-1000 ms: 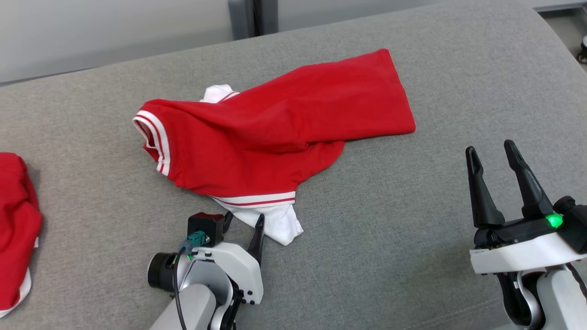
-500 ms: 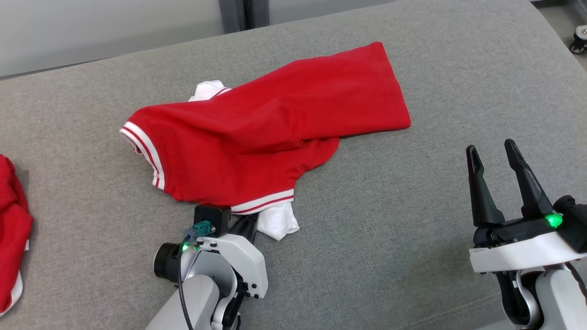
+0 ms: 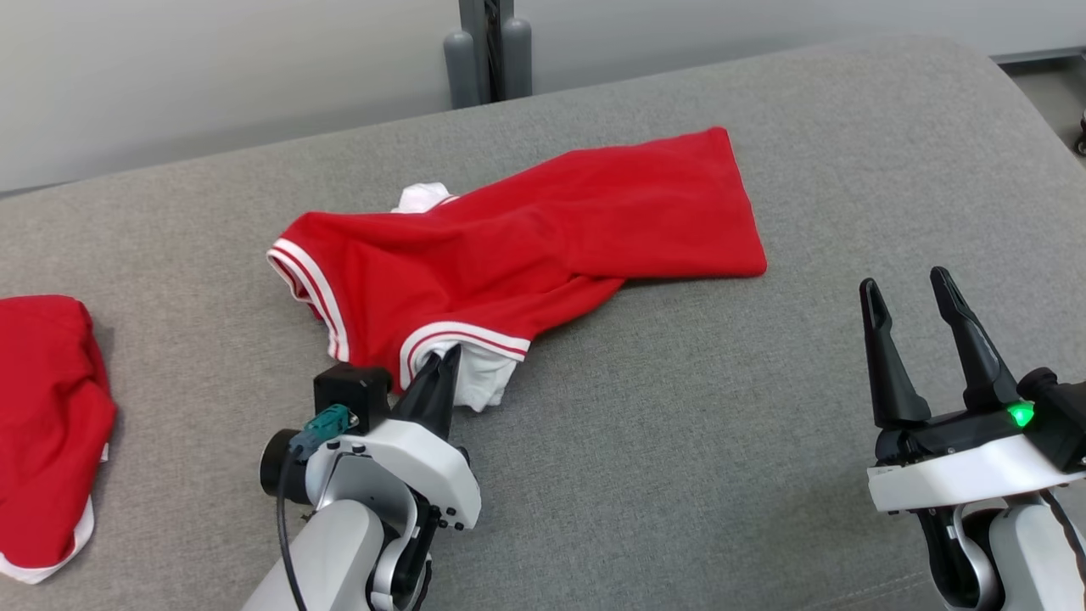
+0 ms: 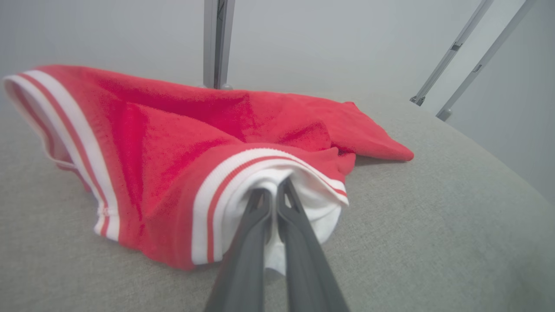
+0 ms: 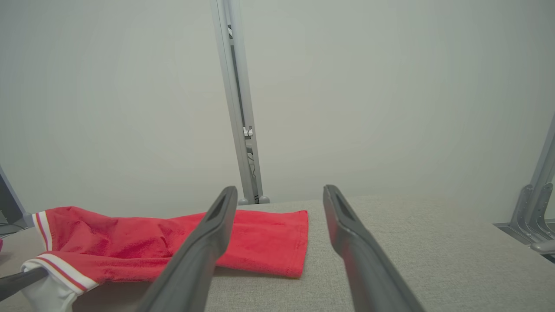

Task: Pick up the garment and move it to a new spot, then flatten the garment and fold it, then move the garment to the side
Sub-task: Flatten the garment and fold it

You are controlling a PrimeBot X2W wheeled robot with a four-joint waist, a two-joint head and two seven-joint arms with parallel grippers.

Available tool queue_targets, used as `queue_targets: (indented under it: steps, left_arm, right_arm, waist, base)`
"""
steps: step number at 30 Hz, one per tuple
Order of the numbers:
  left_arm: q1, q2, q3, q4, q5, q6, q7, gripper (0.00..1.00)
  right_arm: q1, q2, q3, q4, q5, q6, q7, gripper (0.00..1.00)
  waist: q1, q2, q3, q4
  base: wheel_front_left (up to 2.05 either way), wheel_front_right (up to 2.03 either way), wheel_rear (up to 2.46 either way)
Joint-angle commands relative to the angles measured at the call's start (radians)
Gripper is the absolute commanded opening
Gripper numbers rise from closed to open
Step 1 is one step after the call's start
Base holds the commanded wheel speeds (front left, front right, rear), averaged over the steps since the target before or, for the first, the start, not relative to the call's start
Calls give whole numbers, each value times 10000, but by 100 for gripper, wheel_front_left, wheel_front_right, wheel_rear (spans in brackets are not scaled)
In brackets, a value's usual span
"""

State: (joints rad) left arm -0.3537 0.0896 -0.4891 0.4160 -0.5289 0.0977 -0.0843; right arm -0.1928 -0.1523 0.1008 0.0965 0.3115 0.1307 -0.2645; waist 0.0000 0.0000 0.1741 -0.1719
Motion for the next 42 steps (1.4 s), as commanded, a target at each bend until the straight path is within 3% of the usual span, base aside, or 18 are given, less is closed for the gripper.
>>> queue_targets:
  steps: [1, 16, 29, 36, 42]
  left_arm:
    - [20, 107, 80, -170, -13, 67, -91, 0]
    - [206, 609, 593, -3147, 411, 496, -1338, 0]
    - [-111, 335, 2016, -5495, 1030, 796, -1817, 0]
    - [-605, 83, 3458, -6763, 1595, 578, -1813, 0]
    - [-2054, 461, 4003, -6102, 1448, 111, -1617, 0]
  right_arm:
    - [146, -39, -27, 8, -29, 1, -3, 100]
    - [249, -21, 121, 63, -128, 1, -3, 100]
    - [286, 26, 204, 192, -73, 1, -3, 100]
    - [318, 76, 210, 201, -130, 1, -1, 100]
    - [293, 110, 339, 232, -153, 1, -1, 100]
  waist:
    - [0, 0, -115, 70]
    - [0, 0, -622, 251]
    - [0, 0, -889, 63]
    - [0, 0, -992, -14]
    - [0, 0, -1074, -137]
  base:
    - [0, 0, 0]
    - [0, 0, 0]
    - [0, 0, 0]
    - [0, 0, 0]
    - [0, 0, 0]
